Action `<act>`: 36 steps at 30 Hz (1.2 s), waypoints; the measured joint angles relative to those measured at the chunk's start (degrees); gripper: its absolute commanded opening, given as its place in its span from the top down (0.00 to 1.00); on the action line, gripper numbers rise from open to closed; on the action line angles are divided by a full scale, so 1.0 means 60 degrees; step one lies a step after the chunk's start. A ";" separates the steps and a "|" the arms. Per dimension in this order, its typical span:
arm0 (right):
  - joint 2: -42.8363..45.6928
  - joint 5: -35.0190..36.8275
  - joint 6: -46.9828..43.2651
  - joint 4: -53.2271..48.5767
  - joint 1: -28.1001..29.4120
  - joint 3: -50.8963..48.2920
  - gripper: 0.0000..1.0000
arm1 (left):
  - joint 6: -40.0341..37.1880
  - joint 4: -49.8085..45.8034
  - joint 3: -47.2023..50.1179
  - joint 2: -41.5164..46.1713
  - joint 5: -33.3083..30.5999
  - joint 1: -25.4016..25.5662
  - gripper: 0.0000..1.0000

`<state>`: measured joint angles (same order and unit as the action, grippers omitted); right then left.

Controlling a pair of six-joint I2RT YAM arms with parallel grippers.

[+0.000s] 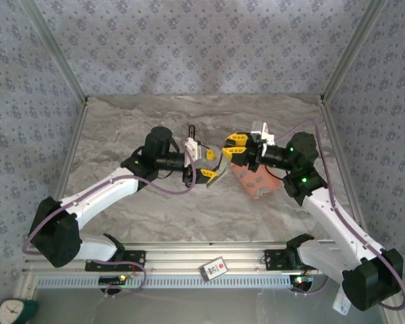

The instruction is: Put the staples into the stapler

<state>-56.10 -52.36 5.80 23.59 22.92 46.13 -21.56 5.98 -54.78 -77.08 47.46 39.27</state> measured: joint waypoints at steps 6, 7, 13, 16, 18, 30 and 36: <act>-0.0022 -0.0029 0.0000 0.0004 0.0055 0.0000 1.00 | -0.0160 -0.0270 -0.0171 -0.0193 0.0120 0.0168 0.54; -0.0026 -0.0033 0.0000 0.0004 0.0062 0.0000 1.00 | -0.0211 -0.0310 -0.0186 -0.0222 0.0135 0.0171 0.57; -0.0033 -0.0069 0.0004 0.0033 0.0120 0.0000 1.00 | -0.0364 -0.0510 -0.0368 -0.0554 0.0193 0.0226 0.58; -0.0033 -0.0102 0.0004 0.0040 0.0127 0.0000 1.00 | -0.0433 -0.0579 -0.0368 -0.0637 0.0204 0.0229 0.59; -0.0036 -0.0106 0.0004 0.0040 0.0146 0.0000 1.00 | -0.0474 -0.0630 -0.0372 -0.0641 0.0200 0.0226 0.64; -0.0124 -0.0160 0.0076 0.0153 0.0182 -0.0004 1.00 | -0.0616 -0.0867 -0.0477 -0.0670 0.0182 0.0226 1.00; -0.0047 0.0211 0.0299 0.0189 -0.0058 -0.0215 0.72 | -0.0229 -0.0900 -0.0492 -0.0670 -0.0295 0.0229 1.00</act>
<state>-56.38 -51.09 7.60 24.73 22.57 44.84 -22.94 0.58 -57.74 -81.10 45.69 40.64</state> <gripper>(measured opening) 0.263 0.077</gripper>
